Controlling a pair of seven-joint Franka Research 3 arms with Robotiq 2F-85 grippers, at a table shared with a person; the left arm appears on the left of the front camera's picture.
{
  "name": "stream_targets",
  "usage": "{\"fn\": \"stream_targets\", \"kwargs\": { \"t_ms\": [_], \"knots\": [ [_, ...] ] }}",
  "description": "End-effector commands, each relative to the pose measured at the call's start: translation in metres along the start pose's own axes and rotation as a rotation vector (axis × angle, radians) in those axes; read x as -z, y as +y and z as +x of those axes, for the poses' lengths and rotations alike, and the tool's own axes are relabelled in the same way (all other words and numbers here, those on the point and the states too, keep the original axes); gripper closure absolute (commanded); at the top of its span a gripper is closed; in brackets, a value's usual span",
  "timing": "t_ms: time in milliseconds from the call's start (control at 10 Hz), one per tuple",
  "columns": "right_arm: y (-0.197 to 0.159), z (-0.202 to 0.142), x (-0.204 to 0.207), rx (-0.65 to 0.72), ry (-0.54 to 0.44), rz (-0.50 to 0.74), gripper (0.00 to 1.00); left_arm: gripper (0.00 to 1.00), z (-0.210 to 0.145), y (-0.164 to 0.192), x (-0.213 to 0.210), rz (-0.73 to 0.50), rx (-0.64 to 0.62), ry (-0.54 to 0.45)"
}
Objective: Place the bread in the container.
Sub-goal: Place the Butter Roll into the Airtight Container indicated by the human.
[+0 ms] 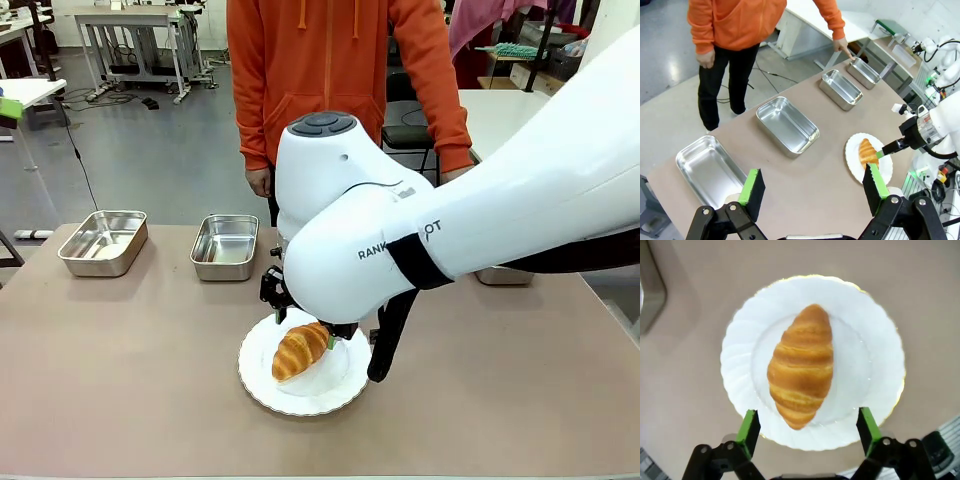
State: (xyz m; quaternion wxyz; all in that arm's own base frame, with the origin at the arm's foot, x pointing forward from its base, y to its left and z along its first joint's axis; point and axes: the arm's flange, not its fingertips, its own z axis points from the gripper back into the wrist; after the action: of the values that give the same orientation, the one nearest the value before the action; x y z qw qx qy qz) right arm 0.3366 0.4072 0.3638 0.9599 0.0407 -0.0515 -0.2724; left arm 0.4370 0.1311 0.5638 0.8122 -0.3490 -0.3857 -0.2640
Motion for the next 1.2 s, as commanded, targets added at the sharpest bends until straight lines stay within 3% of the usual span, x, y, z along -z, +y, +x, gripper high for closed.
{"fn": "stream_targets", "kwargs": {
  "t_ms": [0,900,1000,1100],
  "knots": [
    [0.024,-0.004,0.019,0.038,-0.039,0.029,0.0,0.0,0.001,-0.001,-0.001,-0.002,0.003,-0.016],
    [0.022,0.002,0.06,0.091,-0.017,-0.037,0.0,0.0,0.001,-0.001,-0.001,-0.002,0.003,-0.016],
    [0.021,0.004,0.059,0.097,-0.013,-0.041,0.19,0.0,0.001,-0.001,-0.001,-0.002,0.003,-0.016],
    [0.02,0.005,0.06,0.101,-0.018,-0.044,0.19,0.0,0.001,-0.001,-0.001,-0.002,0.003,-0.016]
  ]
}}
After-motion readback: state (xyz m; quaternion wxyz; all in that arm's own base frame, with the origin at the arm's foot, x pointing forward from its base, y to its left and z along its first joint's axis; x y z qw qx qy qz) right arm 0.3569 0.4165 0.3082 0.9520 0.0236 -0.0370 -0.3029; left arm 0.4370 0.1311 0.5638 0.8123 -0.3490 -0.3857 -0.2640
